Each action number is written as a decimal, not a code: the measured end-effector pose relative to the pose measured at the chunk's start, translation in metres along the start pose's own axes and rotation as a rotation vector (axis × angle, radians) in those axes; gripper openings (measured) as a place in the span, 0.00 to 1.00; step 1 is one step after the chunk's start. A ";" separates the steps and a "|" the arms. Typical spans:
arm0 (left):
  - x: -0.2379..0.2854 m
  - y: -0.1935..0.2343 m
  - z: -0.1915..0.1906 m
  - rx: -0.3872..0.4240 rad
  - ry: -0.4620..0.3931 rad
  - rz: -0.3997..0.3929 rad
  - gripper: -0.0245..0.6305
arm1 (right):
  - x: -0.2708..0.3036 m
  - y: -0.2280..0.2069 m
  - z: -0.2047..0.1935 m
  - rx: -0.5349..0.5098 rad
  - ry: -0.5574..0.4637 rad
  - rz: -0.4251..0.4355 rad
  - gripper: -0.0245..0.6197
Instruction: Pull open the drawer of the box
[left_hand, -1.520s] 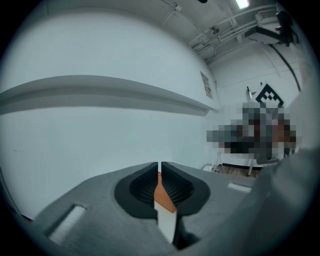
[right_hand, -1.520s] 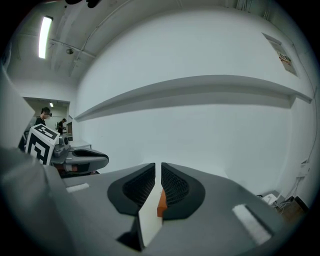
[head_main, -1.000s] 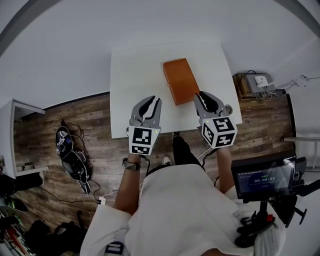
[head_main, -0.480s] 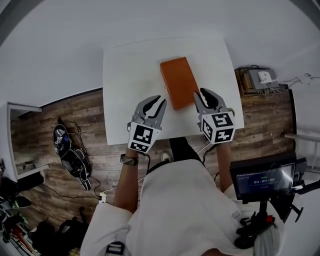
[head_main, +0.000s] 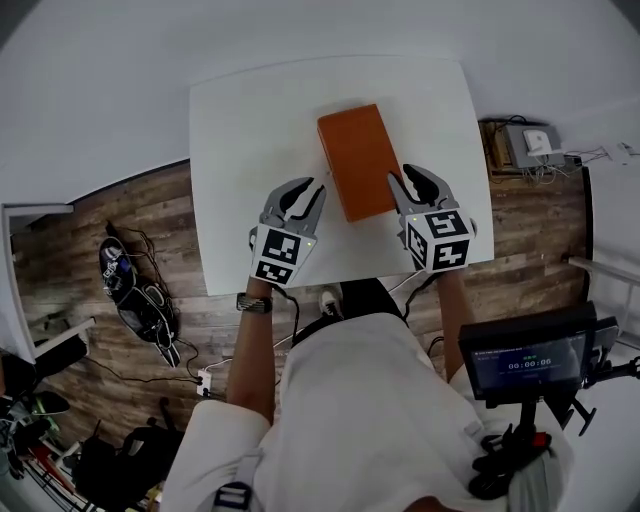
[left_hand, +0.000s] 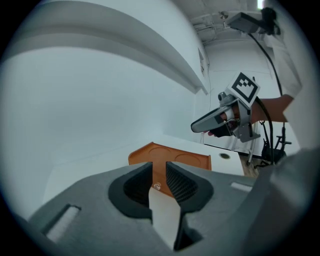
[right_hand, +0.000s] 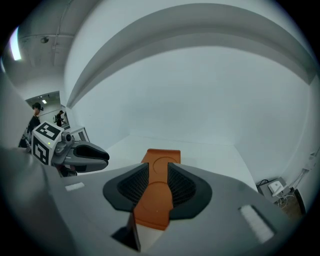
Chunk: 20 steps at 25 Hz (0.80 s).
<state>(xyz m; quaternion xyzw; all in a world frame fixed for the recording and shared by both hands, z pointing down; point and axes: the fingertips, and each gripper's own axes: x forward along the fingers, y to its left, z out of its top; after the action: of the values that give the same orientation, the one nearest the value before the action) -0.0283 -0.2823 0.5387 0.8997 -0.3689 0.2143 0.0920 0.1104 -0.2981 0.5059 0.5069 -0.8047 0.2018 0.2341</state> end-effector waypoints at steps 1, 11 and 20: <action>0.007 0.002 -0.008 0.000 0.012 -0.010 0.17 | 0.007 -0.003 -0.005 0.006 0.008 -0.001 0.23; 0.062 0.018 -0.058 -0.036 0.095 -0.149 0.19 | 0.067 -0.025 -0.035 0.051 0.143 0.026 0.26; 0.072 0.008 -0.076 -0.015 0.147 -0.238 0.19 | 0.072 -0.030 -0.053 0.093 0.190 0.031 0.26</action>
<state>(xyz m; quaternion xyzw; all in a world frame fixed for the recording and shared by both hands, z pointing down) -0.0119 -0.3085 0.6393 0.9184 -0.2532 0.2644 0.1501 0.1198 -0.3327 0.5931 0.4833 -0.7765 0.2896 0.2822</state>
